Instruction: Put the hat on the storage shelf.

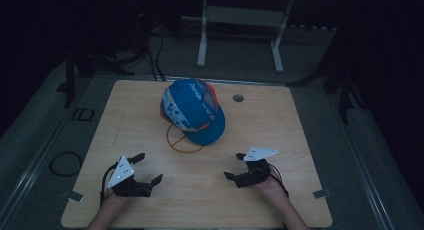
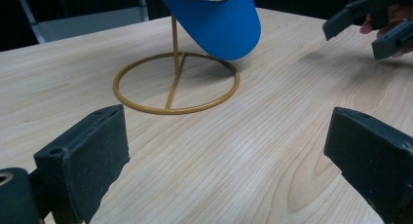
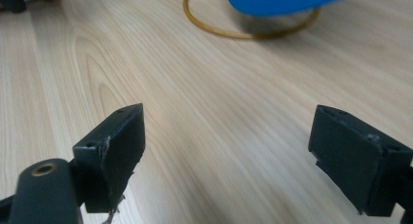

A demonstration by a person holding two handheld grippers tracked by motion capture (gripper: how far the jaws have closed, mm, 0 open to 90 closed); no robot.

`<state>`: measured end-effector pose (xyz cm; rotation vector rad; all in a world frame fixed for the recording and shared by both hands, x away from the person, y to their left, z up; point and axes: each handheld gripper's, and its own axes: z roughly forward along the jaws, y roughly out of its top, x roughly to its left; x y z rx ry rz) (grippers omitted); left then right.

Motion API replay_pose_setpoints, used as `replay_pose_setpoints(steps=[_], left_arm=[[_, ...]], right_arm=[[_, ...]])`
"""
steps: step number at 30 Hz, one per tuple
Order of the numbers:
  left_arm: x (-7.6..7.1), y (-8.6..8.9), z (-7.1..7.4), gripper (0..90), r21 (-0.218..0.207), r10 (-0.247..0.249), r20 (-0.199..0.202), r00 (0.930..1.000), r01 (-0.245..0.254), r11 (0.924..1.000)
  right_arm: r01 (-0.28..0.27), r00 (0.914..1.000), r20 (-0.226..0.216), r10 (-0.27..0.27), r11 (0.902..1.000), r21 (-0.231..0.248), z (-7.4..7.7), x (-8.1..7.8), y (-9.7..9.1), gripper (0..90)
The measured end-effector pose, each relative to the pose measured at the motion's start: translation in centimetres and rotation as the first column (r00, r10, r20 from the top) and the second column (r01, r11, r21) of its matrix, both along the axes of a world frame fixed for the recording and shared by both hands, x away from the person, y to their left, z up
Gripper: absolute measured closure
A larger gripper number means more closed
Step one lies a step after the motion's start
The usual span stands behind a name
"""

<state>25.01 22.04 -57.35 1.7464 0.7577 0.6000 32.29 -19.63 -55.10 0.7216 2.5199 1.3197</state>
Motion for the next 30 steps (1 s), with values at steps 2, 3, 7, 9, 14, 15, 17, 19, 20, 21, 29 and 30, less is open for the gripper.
replay_pose_setpoints(steps=[2,3,7,9,14,15,17,19,20,21,29,30], left_arm=[[0.0,0.0,0.0,2.8,0.000,0.000,-0.001,1.0000,0.000,1.0000],[0.0,0.0,0.0,2.8,0.004,0.002,-0.001,1.0000,-0.002,1.0000],[0.1,0.0,-0.1,2.8,-0.003,0.002,-0.003,1.0000,-0.002,1.0000],[0.1,0.0,-0.1,2.8,-0.002,0.004,-0.005,1.0000,-0.004,1.0000],[0.0,0.0,-0.1,2.8,0.001,0.003,-0.005,1.0000,-0.003,1.0000],[-0.1,-0.1,-0.1,2.8,0.001,0.004,-0.007,1.0000,-0.004,1.0000],[-0.2,-0.1,-0.1,2.8,-0.005,0.005,-0.006,1.0000,-0.005,1.0000],[-0.4,-0.1,-0.1,2.8,-0.006,0.008,-0.003,1.0000,-0.008,0.9999],[-0.5,-0.1,-0.1,2.8,-0.009,0.007,-0.003,1.0000,-0.007,0.9999],[-0.5,-0.1,-0.1,2.8,-0.005,0.006,-0.004,1.0000,-0.006,1.0000],[-0.5,0.1,0.0,2.8,-0.015,0.025,-0.001,0.9997,-0.025,0.9996],[-0.5,0.1,0.0,2.8,-0.014,0.026,-0.002,0.9997,-0.026,0.9996]], right_arm=[[0.005,1.0000,-0.005,-0.005,1.0000,-0.002,-0.1,-0.1,-0.3,13.4],[0.009,0.9999,-0.011,-0.009,1.0000,-0.002,-0.2,-0.1,-0.6,13.4],[0.022,0.9997,-0.014,-0.022,0.9996,-0.018,-0.8,-0.3,-1.3,13.4],[0.016,0.9999,0.001,-0.016,0.9990,-0.041,-1.2,-0.3,-1.3,13.4],[0.032,0.9992,0.025,-0.031,0.9988,-0.037,-1.3,-0.4,-1.5,13.4],[0.033,0.9991,0.027,-0.032,0.9989,-0.033,-1.3,-0.4,-1.7,13.4],[0.031,0.9989,0.035,-0.030,0.9991,-0.027,-1.3,-0.6,-2.0,13.4],[0.024,0.9989,0.042,-0.022,0.9991,-0.036,-1.5,-0.8,-2.3,13.4],[0.025,0.9987,0.045,-0.023,0.9986,-0.046,-1.6,-0.8,-2.5,13.4],[0.029,0.9986,0.046,-0.027,0.9983,-0.050,-1.7,-0.8,-2.7,13.4],[0.050,0.9980,0.038,-0.050,0.9985,-0.021,-1.8,-0.5,-3.6,13.4],[0.052,0.9980,0.038,-0.051,0.9984,-0.022,-1.8,-0.5,-3.6,13.4]])
